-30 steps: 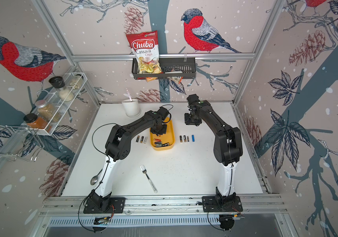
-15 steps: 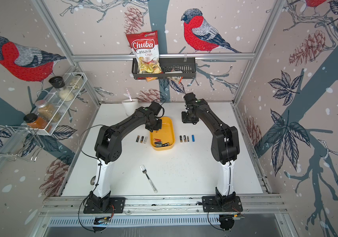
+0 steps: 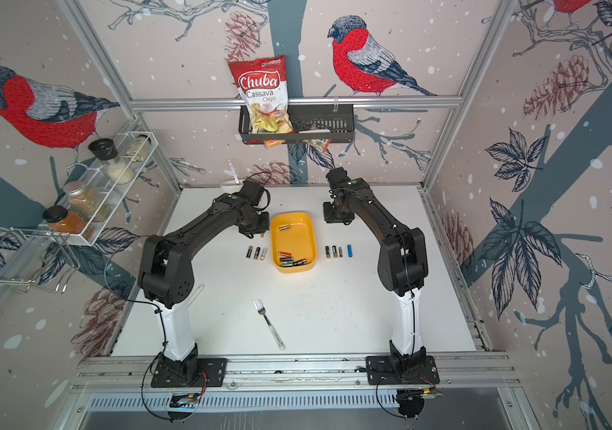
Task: Take the batteries out of the storage box
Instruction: Pick up the battery from the storage box, then place the battery at the center of the board.
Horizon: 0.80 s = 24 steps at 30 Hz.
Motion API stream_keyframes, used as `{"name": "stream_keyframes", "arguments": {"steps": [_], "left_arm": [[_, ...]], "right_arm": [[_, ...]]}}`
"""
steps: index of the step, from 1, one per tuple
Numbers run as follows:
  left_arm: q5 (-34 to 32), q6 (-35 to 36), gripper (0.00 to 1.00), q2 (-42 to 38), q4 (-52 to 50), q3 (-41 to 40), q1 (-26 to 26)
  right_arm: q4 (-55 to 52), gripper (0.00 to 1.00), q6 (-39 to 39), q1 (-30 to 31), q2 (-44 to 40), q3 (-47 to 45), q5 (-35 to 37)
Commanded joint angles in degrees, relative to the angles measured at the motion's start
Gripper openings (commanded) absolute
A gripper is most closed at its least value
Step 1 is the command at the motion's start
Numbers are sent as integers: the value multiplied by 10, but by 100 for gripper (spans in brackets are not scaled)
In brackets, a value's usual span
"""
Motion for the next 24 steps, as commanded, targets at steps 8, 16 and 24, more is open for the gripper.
{"name": "stream_keyframes", "arguments": {"steps": [8,16,24], "left_arm": [[-18,49,16,-45,38,-100,54],[-16,73,16,-23,80,-148,68],[-19,77,16,-6,102,-179,76]], "right_arm": [[-11,40,3,11,9,7,7],[-22,40,6,16,20,24,15],[-32,40,7,21,27,34,20]]}}
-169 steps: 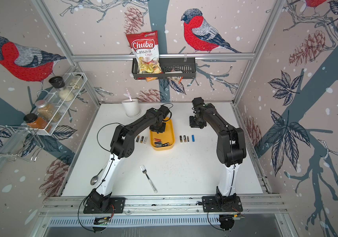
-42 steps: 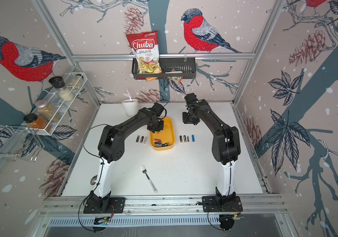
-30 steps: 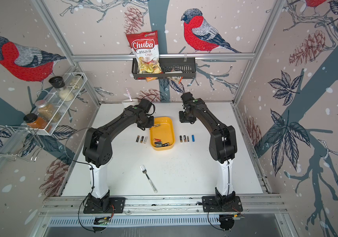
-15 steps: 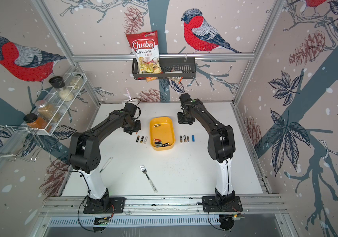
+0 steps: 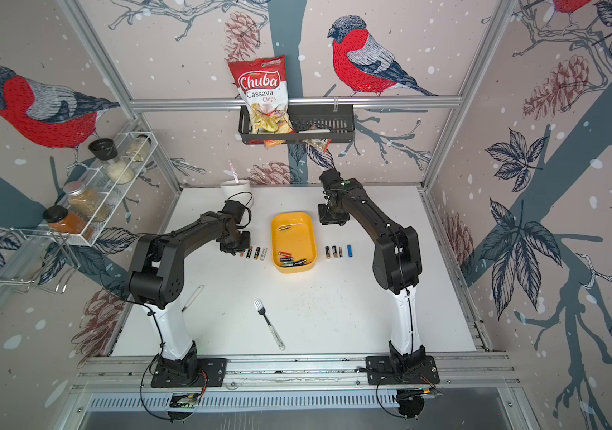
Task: Take the batteries out of the storage box
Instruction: Place the battery at the center of the board.
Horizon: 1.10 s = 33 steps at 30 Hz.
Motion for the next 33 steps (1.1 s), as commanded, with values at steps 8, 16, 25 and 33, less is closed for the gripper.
{"name": "stream_keyframes", "arguments": {"steps": [8,16,25,33], "left_arm": [[-15,11,16,24,26,-5,3],[-23,15,16,31,21,2,4],[-28,17,16,21,11,-7,3],[-31,15,16,17,7,-8,3]], "right_arm": [[-17,40,3,3,2,4,12],[-16,40,4,2,2,1,13],[-16,41,4,1,4,3,14],[-17,41,4,3,2,3,13]]}}
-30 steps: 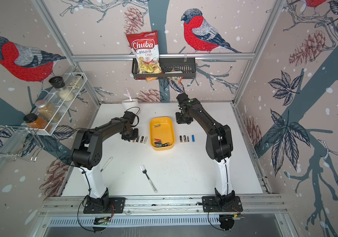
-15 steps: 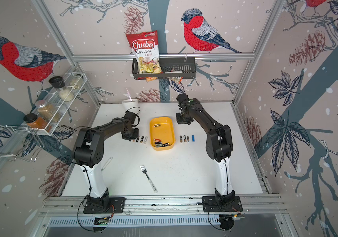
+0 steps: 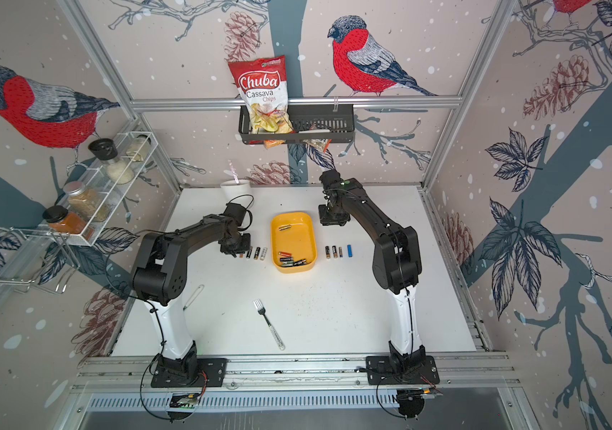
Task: Take the batteries out of the storage box
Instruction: Place the battery at the center of the board.
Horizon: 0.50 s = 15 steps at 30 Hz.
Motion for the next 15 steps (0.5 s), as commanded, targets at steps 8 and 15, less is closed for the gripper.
{"name": "stream_keyframes", "arguments": {"steps": [8,15], "left_arm": [[-7,2,22,4,-9,-9,1],[-6,-4,26,1,-9,-12,1]], "right_arm": [[-5,41,5,1,-2,-1,8],[-4,41,4,1,-2,-3,7]]}}
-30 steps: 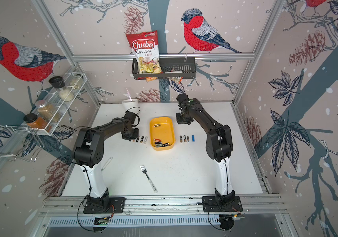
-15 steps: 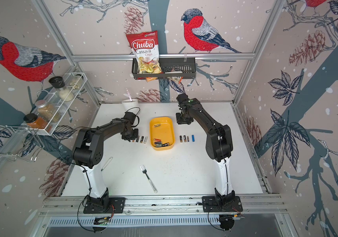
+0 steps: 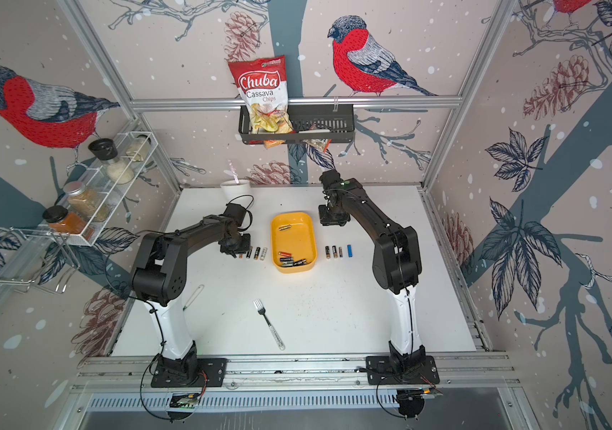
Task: Take the batteries out of the storage box
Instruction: Place the battery at the center of the board.
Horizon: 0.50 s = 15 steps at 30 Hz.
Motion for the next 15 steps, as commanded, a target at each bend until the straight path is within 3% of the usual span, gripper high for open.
{"name": "stream_keyframes", "arguments": {"steps": [1,15], "left_arm": [[-2,-5,26,3,-20,-3,1],[-3,-9,30,-1,-32,21,1]], "right_arm": [[-3,41,5,1,-3,-1,6],[-2,41,2,1,-3,-3,5]]}}
